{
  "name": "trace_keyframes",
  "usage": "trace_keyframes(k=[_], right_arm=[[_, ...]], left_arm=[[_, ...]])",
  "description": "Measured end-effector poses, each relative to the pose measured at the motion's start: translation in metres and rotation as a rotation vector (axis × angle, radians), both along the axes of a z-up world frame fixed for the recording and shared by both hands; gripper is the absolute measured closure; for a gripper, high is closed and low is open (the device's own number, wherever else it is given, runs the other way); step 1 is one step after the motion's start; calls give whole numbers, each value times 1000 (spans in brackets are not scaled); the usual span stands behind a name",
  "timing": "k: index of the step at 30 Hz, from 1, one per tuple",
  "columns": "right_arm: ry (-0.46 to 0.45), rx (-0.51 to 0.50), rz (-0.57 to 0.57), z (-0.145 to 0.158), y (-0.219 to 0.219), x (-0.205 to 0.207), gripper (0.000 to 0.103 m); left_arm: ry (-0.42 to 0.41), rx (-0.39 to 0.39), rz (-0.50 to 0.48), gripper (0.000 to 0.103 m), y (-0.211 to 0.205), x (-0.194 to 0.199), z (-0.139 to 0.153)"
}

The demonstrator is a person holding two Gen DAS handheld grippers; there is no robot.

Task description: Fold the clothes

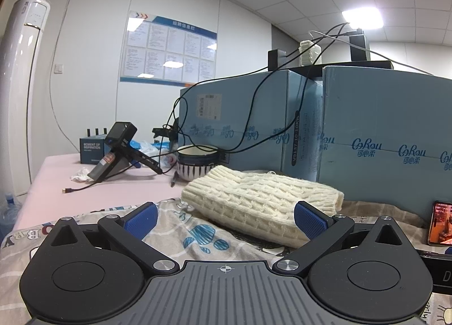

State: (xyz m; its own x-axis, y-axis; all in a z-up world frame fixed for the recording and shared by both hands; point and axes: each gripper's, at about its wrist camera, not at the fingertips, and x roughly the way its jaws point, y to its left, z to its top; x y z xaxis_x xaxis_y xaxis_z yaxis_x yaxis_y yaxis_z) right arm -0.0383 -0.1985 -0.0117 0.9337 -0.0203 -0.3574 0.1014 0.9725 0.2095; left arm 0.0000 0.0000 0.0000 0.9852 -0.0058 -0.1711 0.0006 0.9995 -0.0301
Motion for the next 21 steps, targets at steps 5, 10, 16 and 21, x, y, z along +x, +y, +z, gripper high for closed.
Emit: trace_keyframes(k=[5,10,16,21], right_arm=[[1,0,0,0,0,0,0],[1,0,1,0,0,0,0],[1,0,0,1,1,0,0],[1,0,0,0,1,0,0]], left_arm=[[2,3,0,0,0,0,1],[3,4,0,0,0,2,1],[-3,2,-1,0,0,1,0],[-5,2,-1,0,1,0,0]])
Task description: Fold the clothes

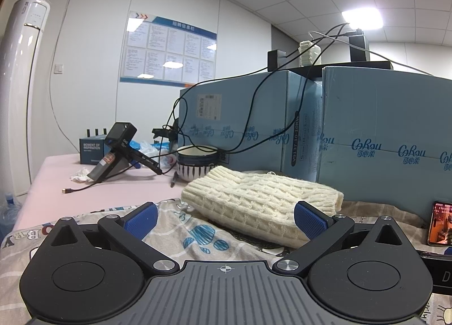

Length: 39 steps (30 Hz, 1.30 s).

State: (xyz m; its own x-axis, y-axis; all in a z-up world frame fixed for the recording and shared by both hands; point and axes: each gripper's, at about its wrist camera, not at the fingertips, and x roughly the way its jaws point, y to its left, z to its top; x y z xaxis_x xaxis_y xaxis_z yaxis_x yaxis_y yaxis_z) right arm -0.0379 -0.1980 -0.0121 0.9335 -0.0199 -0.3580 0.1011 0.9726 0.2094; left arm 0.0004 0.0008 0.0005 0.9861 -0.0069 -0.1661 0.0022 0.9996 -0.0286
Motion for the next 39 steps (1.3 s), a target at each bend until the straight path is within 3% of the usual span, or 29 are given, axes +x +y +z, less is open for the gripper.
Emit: trace_keyframes(k=[39], right_arm=[[-26,-6,-3,2,2,-3,0]], left_arm=[[-2,-8,-9,0,0,0,0]])
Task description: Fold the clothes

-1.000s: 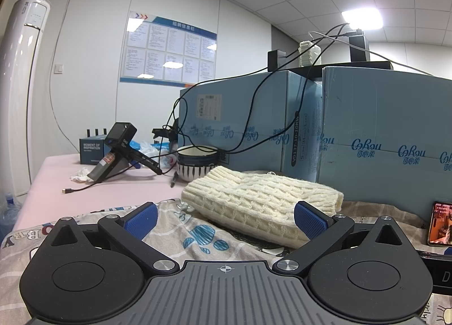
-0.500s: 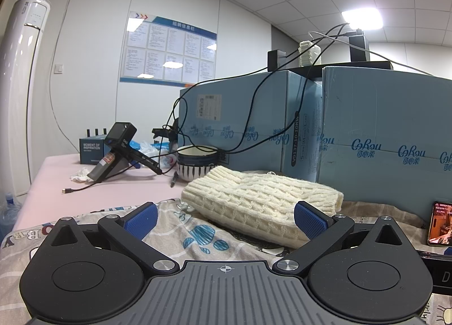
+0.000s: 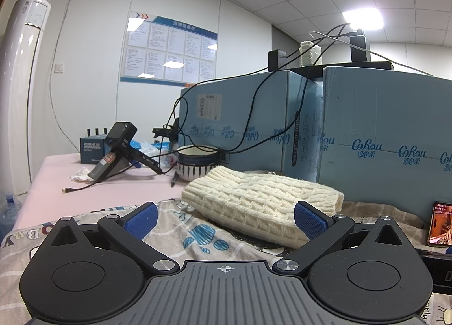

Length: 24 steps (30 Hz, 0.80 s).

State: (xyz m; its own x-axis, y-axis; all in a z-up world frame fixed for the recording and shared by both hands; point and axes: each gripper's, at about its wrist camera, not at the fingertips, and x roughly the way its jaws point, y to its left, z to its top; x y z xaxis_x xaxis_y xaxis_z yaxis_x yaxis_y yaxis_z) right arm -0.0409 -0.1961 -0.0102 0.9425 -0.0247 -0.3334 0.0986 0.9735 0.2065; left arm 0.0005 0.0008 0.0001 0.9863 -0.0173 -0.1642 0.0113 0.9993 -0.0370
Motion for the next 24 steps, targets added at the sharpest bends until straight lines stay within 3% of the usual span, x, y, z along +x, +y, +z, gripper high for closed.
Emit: trace_keyframes(k=[6,17,24], right_arm=[[-60,-12,-20,5,4,-9,0],[-112,26,-80,9,4,-21,0],[-115,-25,-131,26,14,-39,0]], left_arm=[[-19,-30,-15,0,2,-3,3],[-47,-165,-126,0,17,-14,9],[-62,-211,-202,0,20,-19,10]])
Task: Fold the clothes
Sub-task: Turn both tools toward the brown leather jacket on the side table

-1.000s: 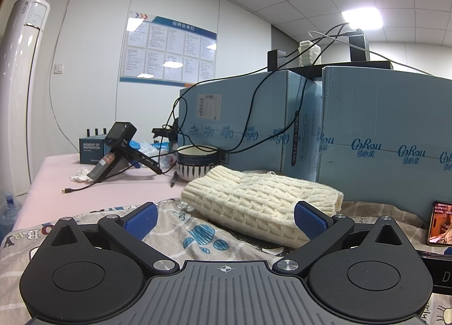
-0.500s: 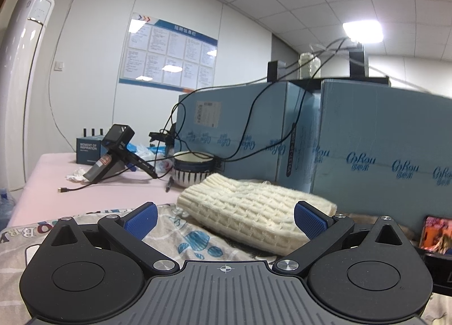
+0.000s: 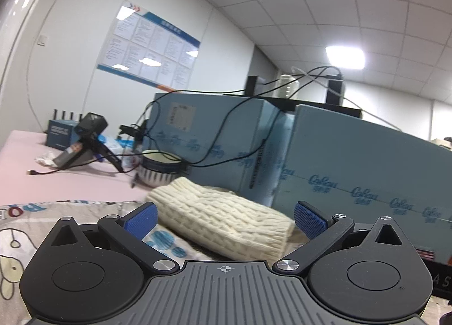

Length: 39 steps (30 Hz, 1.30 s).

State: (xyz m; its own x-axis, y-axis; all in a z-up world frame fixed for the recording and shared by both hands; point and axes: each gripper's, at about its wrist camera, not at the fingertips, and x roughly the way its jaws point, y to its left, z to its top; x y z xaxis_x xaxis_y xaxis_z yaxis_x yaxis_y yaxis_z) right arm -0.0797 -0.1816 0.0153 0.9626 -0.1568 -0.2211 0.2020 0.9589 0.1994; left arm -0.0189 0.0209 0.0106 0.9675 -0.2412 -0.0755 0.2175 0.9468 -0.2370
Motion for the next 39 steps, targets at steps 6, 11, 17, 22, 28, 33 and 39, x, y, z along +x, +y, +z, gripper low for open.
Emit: trace_keyframes(k=[6,11,17,22,28,33,39], right_arm=[[10,-19,-50,10,8,-33,0],[-7,-47,-116,17,12,-63,0],[-14,-68,-182,23,9,-103,0],[-26,-81,-253,23,1,-141,0],[-53,-53,-330,16,-14,-185,0],[-52,-61,-400,10,-21,-221,0],[-91,-56,-591,9,-45,-276,0]], left_arm=[[1,-2,-112,0,-4,-2,0],[8,-37,-193,0,-3,-3,-2],[38,-106,-329,0,-3,0,-5],[4,-132,-416,0,-7,-8,-7],[1,-57,-488,0,-20,-17,-5],[1,9,-522,0,-36,-37,-1],[0,62,-781,0,-73,-78,2]])
